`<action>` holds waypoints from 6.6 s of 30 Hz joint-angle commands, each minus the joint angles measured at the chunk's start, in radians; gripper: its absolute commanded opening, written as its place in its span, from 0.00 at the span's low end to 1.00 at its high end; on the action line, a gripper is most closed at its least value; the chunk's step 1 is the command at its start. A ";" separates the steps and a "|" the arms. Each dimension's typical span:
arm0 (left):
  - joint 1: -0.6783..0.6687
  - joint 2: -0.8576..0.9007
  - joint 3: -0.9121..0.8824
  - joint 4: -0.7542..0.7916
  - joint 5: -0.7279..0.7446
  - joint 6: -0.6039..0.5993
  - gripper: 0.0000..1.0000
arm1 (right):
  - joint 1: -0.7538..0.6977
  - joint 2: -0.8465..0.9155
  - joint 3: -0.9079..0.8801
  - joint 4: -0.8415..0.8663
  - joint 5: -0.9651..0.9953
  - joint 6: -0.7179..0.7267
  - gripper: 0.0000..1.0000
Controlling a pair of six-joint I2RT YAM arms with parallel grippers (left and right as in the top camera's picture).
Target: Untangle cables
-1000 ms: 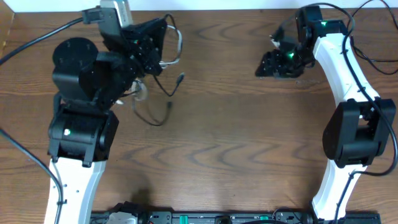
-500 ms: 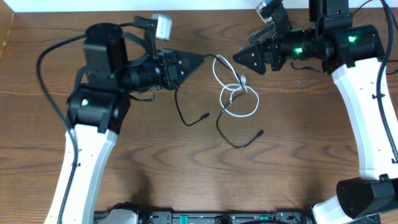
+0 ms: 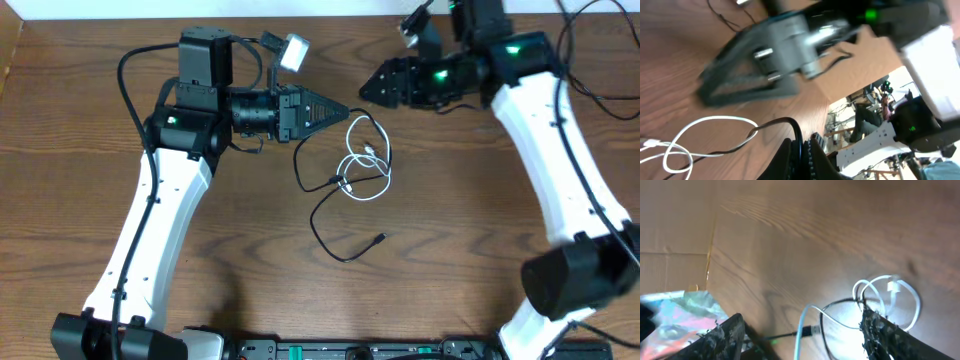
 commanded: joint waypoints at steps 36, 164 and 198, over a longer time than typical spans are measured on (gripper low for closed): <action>-0.002 -0.022 0.004 -0.163 -0.421 0.167 0.08 | 0.086 0.119 -0.217 -0.025 0.183 0.015 0.16; -0.160 0.188 0.098 -0.268 -0.620 0.209 0.77 | -1.253 -0.203 -0.184 0.465 0.276 0.072 0.02; -0.160 0.193 0.095 -0.309 -0.885 0.208 0.77 | -0.809 -0.059 -0.192 -0.126 0.290 -0.100 0.85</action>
